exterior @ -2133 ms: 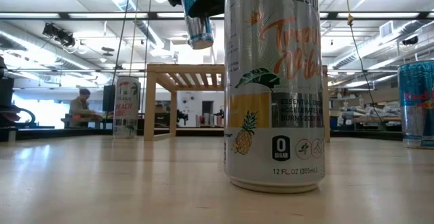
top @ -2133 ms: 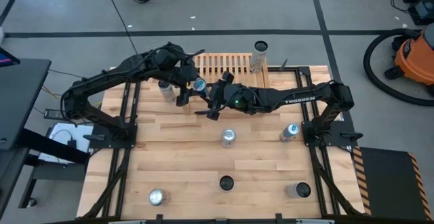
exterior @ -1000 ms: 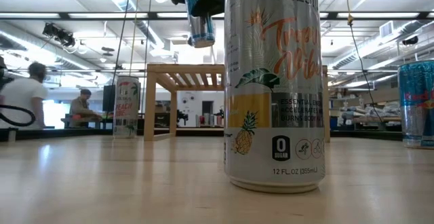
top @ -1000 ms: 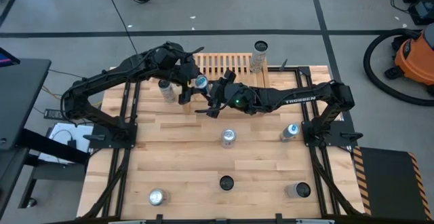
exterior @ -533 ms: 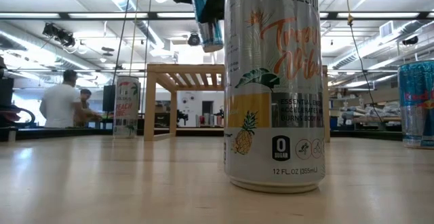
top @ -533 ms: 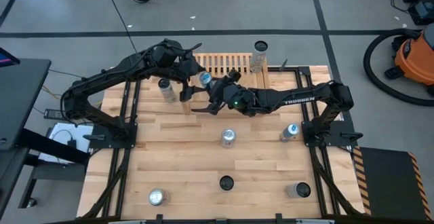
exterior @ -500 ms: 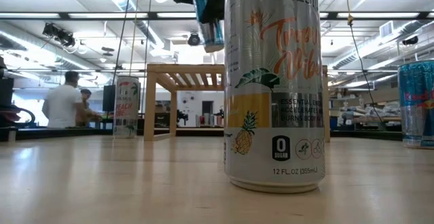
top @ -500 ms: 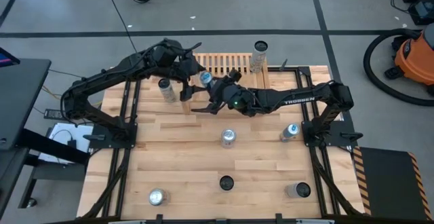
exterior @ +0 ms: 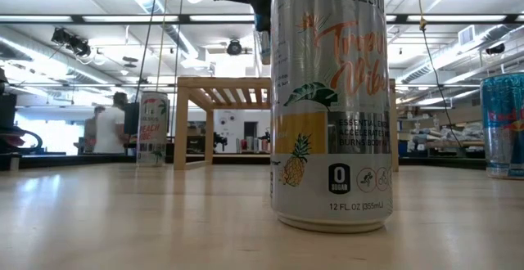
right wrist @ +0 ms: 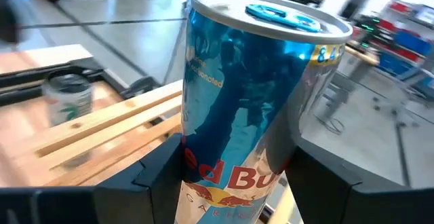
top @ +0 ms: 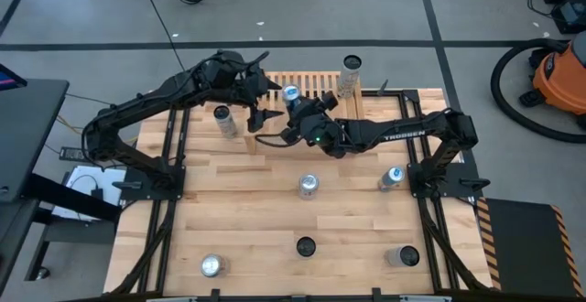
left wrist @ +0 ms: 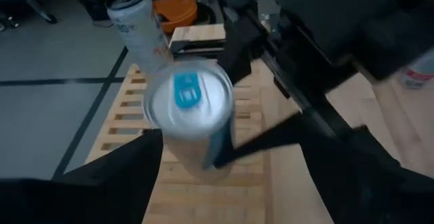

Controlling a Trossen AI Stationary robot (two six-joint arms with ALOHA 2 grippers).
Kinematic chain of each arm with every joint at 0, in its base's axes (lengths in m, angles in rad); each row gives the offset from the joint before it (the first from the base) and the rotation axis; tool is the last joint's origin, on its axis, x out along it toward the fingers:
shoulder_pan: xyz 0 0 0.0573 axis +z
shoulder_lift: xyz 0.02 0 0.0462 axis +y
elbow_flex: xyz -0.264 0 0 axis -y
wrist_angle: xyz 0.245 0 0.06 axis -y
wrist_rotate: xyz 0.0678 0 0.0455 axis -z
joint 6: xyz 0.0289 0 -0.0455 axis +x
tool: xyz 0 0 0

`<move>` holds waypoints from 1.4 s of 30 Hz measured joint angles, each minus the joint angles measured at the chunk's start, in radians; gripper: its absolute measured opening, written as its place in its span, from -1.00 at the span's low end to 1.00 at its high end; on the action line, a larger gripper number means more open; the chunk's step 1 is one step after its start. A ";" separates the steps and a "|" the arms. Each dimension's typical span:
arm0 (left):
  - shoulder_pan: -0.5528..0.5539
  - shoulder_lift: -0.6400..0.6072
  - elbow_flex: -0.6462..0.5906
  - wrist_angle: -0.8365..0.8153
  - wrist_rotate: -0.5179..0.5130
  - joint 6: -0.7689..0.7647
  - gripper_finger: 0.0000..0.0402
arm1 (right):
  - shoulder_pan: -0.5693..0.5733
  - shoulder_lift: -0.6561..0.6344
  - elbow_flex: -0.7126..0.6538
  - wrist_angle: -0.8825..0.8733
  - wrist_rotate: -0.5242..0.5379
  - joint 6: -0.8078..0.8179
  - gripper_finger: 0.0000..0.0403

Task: Place canned beverage on shelf
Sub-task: Put the left blue soda can on the shelf

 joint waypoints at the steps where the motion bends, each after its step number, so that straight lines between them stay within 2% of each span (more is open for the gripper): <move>1: 0.004 -0.004 0.000 -0.006 -0.005 0.000 0.77 | 0.000 0.000 0.000 0.000 0.014 0.017 0.14; 8: 0.031 -0.032 0.000 -0.018 -0.015 0.000 0.77 | -0.002 -0.001 0.000 -0.010 0.085 0.132 0.14; 13: 0.047 -0.071 0.000 -0.050 -0.010 -0.001 0.77 | -0.012 -0.001 0.000 -0.082 0.179 0.213 0.14; 21: 0.048 -0.124 0.000 -0.117 -0.002 0.000 0.77 | -0.102 -0.001 0.000 -0.244 0.148 0.410 0.14; 30: 0.055 -0.136 -0.001 -0.136 -0.003 0.000 0.77 | -0.147 -0.001 -0.003 -0.273 0.121 0.448 0.14; 36: 0.055 -0.135 -0.001 -0.137 -0.003 0.000 0.77 | -0.146 -0.001 -0.087 -0.247 0.162 0.540 0.14; 42: 0.055 -0.135 -0.001 -0.136 -0.004 0.008 0.77 | -0.147 -0.001 -0.120 -0.105 0.155 0.427 0.14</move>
